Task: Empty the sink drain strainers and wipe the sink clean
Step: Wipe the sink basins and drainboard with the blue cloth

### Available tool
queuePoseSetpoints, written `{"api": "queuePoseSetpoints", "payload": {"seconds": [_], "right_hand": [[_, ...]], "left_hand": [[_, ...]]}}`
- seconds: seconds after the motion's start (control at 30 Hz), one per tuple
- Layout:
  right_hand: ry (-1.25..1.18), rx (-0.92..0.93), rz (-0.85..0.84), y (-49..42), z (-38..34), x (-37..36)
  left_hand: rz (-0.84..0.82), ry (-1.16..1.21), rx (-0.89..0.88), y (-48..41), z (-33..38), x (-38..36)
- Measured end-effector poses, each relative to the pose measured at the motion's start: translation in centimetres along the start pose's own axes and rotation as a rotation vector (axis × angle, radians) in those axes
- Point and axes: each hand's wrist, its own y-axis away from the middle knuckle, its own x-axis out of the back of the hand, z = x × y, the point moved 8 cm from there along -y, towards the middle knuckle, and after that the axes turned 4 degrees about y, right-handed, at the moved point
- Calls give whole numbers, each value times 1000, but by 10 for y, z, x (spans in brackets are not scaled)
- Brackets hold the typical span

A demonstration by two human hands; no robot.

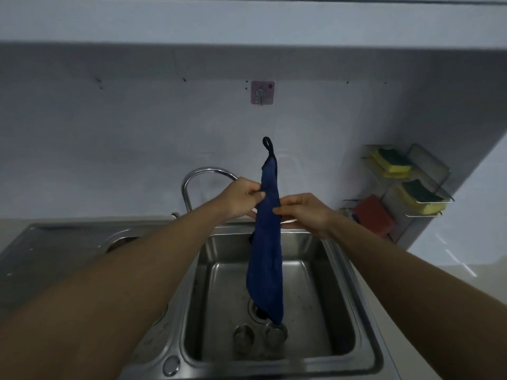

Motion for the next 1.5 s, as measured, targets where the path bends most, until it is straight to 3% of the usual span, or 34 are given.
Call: {"api": "queuePoseSetpoints", "payload": {"seconds": [0.2,0.4,0.5,0.6,0.7,0.83,1.03,1.1,1.17,1.27,1.4,1.5], "right_hand": [[-1,72,12,8,3,-6],[18,180,33,4,-14,-17],[106,259,18,2,-28,-30],[236,298,26,2,-35,-41],[321,299,65,-4,-40,-51],[194,170,94,-18,-38,-75],[26,99,128,-28,-50,-129],[60,81,151,-29,-49,-143],[53,64,214,-29,-46,-150],[20,-1,311,-28,-39,-151],[-4,-55,347,-24,-30,-155],[-53,-79,338,-22,-25,-166]], "left_hand": [[282,6,108,31,-20,20],[397,256,159,73,-33,32],[445,191,148,90,-38,45],[476,-41,88,98,-38,67],[454,-137,62,102,-44,89],[362,-50,102,113,-62,115],[-133,175,287,135,-102,122],[-263,122,353,145,-116,128],[-339,-99,379,154,-131,137],[-233,-288,366,161,-151,158],[41,28,352,166,-162,187],[-12,264,364,170,-167,190]]}}
